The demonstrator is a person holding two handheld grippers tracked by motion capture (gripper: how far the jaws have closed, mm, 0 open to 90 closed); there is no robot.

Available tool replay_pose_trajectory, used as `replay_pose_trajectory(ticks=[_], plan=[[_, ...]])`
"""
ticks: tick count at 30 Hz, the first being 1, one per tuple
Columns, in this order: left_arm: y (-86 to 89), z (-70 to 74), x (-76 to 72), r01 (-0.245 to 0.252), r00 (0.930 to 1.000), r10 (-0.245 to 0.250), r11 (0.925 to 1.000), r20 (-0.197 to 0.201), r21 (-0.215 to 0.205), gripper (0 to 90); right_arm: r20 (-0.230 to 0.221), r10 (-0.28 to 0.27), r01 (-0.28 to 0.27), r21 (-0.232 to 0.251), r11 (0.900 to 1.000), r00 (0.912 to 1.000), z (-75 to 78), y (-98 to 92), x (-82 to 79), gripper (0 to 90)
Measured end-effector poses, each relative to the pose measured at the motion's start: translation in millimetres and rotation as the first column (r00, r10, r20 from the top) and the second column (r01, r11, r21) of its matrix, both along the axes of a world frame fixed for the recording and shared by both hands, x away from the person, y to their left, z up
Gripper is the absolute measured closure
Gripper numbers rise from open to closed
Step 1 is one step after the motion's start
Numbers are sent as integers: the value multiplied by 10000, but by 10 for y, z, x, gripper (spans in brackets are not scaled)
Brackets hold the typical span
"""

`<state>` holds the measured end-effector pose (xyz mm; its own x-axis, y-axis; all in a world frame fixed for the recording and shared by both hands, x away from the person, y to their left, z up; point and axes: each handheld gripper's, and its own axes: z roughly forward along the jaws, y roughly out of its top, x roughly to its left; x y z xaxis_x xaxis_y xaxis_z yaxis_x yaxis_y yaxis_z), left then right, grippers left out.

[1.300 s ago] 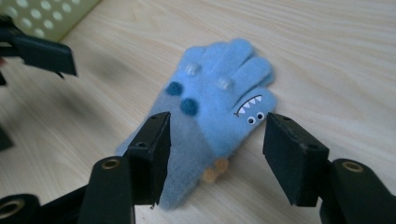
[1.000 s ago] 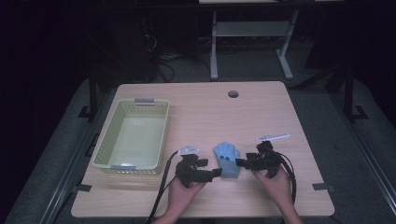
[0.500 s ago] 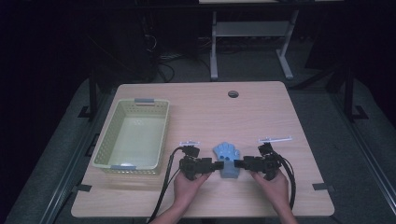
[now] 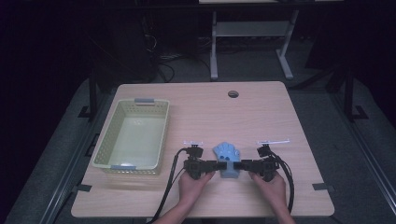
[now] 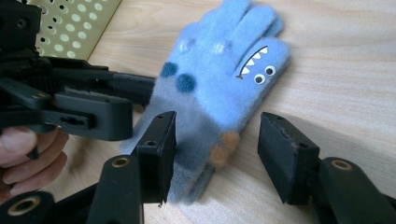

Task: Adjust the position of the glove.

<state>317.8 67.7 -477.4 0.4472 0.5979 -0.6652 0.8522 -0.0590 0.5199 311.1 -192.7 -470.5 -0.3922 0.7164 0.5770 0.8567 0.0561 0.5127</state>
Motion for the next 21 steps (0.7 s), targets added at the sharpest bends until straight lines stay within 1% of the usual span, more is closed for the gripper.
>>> replay_pose_trajectory(ticks=[1,4,5,6,7,8,9,10,11,12,14,19,21], plan=[[-5,-12,0,-18,10000,18,10000,2,-64,436,-10,-15,15,28,10000,10000,-1,0,0,471],[-10,-23,8,30,10000,-31,9999,-56,-143,448,-99,-34,34,63,10000,9999,-4,10,-2,481],[-18,-29,6,82,10000,-82,9999,-32,-148,469,-111,-2,4,151,9999,9999,-22,22,1,502],[-18,-29,6,82,10000,-82,9999,-32,-148,474,-111,-2,4,151,9999,9999,-22,22,1,502],[-31,-31,-2,148,9999,-149,9998,-62,-143,482,-111,12,-10,194,9998,9999,-29,35,-5,531],[-31,-31,-2,148,9999,-149,9998,-62,-143,500,-161,23,-20,224,9997,9999,-33,46,-10,551],[-44,-48,-5,260,9996,-263,9995,-131,-198,524,-178,29,-24,286,9996,9998,-40,55,-14,565],[-44,-48,-5,260,9996,-263,9995,-131,-198,553,-178,29,-24,286,9996,9998,-40,55,-14,565],[-43,-59,-2,312,9993,-318,9992,-209,-248,553,-120,6,-2,320,9995,9999,-50,62,-16,577],[-37,-75,6,321,9990,-332,9987,-296,-389,576,-169,-26,32,326,9995,9999,-49,69,-21,586],[-25,-98,17,230,9982,-264,9978,-533,-624,601,-189,-51,57,331,9994,9998,-53,74,-21,598],[-25,-115,23,245,9978,-287,9972,-600,-710,620,-175,-136,146,588,9982,9998,-83,89,-34,634],[-31,-114,20,226,9979,-267,9973,-590,-705,624,-186,-129,140,618,9980,9997,-90,98,-37,642]])
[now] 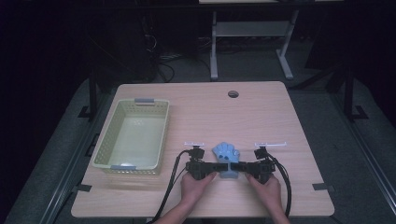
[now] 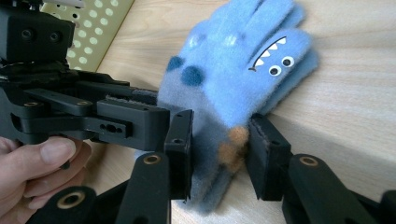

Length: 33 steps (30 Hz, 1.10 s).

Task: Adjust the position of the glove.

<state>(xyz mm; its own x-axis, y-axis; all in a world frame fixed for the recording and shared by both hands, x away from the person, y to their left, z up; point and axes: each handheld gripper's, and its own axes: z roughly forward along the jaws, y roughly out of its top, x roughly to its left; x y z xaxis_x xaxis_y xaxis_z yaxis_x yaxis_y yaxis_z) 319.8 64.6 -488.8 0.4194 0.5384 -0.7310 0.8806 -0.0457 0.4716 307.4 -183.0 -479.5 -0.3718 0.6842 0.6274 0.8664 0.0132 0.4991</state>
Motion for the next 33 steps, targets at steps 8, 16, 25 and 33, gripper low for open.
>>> replay_pose_trajectory(ticks=[8,16,25,33], plan=[[-36,-22,5,-156,9999,156,9999,22,-62,665,-138,-93,95,193,9998,9999,-15,15,-9,665],[-4,-87,22,-276,9994,262,9977,-223,-620,703,-282,75,-65,337,9994,9996,-7,25,3,718],[59,-95,27,-216,9996,196,9953,-223,-943,719,-102,59,-55,411,9991,9999,23,62,-10,755],[118,-42,8,-99,9999,90,9945,-91,-1043,724,-135,183,-172,770,9969,9997,37,88,-16,761]])
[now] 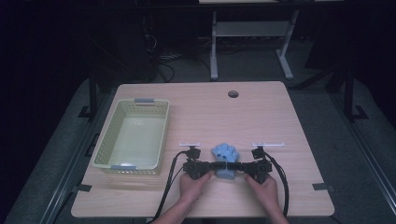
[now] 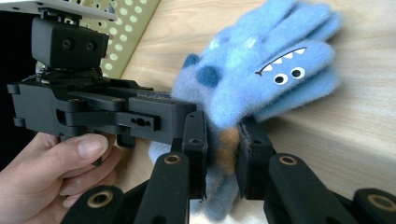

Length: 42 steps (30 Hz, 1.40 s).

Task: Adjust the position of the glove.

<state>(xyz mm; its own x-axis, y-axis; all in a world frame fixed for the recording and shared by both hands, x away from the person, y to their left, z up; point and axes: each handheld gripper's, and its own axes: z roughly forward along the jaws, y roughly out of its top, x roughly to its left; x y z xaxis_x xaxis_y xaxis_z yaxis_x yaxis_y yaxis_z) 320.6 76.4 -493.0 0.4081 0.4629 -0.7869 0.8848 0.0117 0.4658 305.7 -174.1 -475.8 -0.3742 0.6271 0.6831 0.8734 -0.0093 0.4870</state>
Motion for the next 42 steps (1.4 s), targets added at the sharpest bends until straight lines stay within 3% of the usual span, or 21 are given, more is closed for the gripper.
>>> replay_pose_trajectory(ticks=[9,14,32,42], plan=[[61,100,-14,19,9998,-12,9993,190,-381,729,159,30,-37,393,9992,9999,102,4,2,765],[83,203,-20,30,9992,-16,9993,398,-369,729,448,99,-114,330,9994,9989,204,31,3,766],[316,597,13,138,9925,-88,9991,1220,-405,729,872,158,-255,1114,9934,9961,512,190,43,769],[518,749,55,-37,9894,114,9985,1446,-540,729,1207,484,-583,800,9951,9915,726,398,143,770]])
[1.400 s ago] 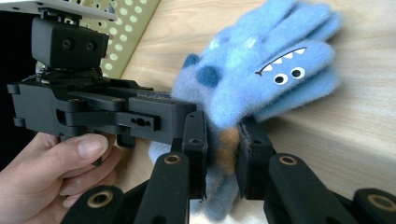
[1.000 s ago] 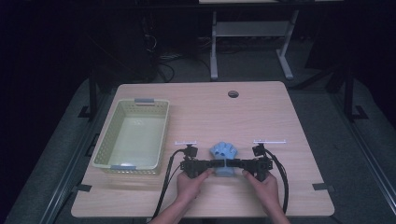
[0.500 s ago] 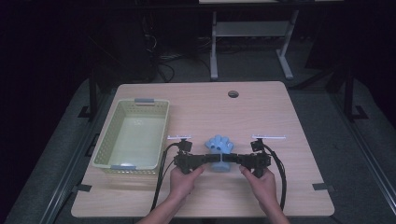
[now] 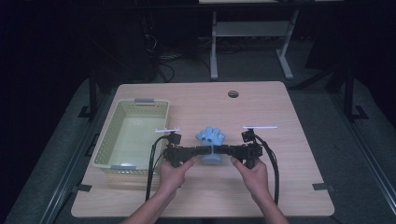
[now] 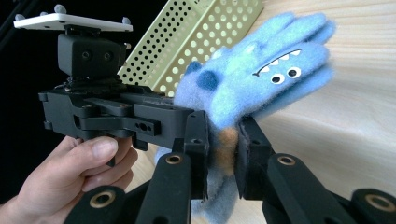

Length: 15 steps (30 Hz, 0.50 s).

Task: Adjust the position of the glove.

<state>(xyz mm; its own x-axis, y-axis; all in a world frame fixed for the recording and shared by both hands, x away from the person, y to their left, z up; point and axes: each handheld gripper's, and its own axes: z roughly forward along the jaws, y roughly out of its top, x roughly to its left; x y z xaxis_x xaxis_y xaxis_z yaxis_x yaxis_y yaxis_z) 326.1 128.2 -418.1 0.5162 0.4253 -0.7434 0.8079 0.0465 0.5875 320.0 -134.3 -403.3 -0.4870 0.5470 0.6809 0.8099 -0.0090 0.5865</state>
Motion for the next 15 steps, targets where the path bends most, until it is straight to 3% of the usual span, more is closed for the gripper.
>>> replay_pose_trajectory(ticks=[15], plan=[[192,74,86,-130,9999,130,9999,-40,-1,729,-21,333,-333,-33,9994,9994,88,190,144,770]])
